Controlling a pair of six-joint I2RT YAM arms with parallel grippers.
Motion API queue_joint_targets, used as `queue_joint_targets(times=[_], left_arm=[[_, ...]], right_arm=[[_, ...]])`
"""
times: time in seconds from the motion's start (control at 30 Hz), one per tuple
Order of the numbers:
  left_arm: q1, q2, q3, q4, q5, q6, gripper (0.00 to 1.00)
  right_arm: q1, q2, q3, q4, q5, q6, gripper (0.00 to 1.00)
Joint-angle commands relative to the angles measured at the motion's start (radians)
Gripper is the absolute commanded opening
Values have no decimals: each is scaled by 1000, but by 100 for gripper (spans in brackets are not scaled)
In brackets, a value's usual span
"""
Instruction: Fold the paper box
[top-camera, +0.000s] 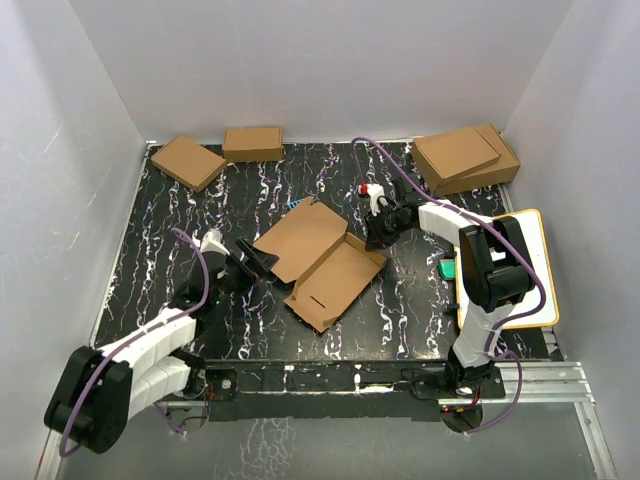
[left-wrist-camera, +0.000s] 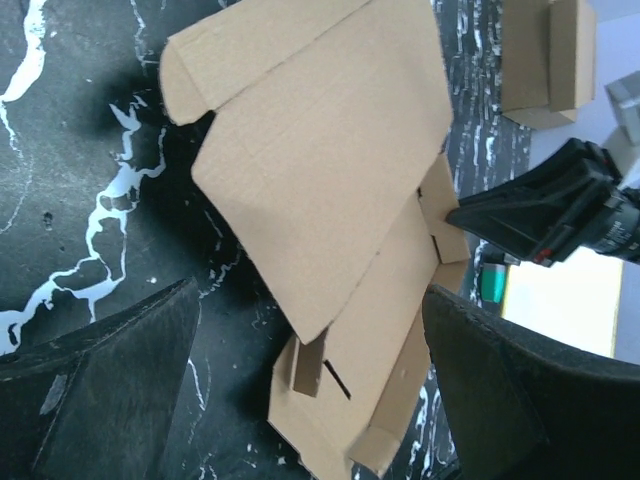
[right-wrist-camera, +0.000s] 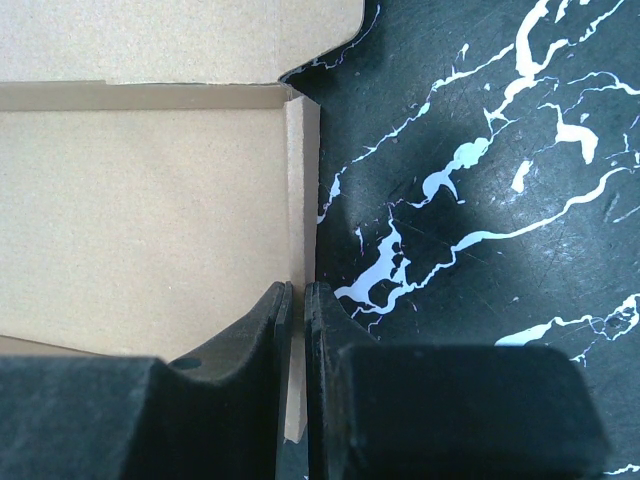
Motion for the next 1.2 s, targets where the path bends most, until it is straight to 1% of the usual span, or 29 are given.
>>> queue_joint_targets(times=[0.0, 0.07, 0.2, 0.33, 0.4, 0.47, 0.63, 0.7, 0.8, 0.87, 0.9, 0.97, 1.1, 1.17], left_arm=[[4, 79, -10, 154, -45, -28, 90], [6, 118, -12, 183, -60, -31, 90], [6, 202, -19, 264, -71, -52, 84], [7, 269, -18, 339, -78, -74, 81], [7, 299, -22, 379, -85, -91, 77], [7, 336, -28, 431, -85, -113, 71], [7, 430, -28, 541, -72, -144, 63], [7, 451, -28, 575, -67, -148, 56], [7, 461, -24, 594, -53, -136, 40], [7, 459, -19, 600, -40, -118, 26], [6, 457, -17, 602, -33, -108, 21], [7, 453, -10, 607, -13, -84, 14], [7, 453, -8, 645, 33, -47, 3], [6, 458, -13, 682, 59, -32, 0]], right_arm=[[-4, -11, -8, 21, -3, 5, 8], [-3, -9, -8, 22, -4, 6, 8], [-4, -8, -8, 23, -5, 7, 8], [-4, -6, -8, 23, -5, 7, 8], [-4, -6, -8, 23, -5, 7, 8], [-4, -5, -8, 25, -5, 7, 8], [-4, 0, -9, 25, -5, 7, 8], [-3, 0, -9, 25, -5, 7, 8], [-4, 0, -11, 28, -5, 8, 8], [-4, 1, -12, 32, -4, 9, 8], [-4, 2, -14, 33, -3, 10, 9], [-3, 2, -15, 37, 0, 11, 10], [-3, 0, -19, 46, 5, 13, 12], [-3, 0, -21, 50, 11, 13, 12]])
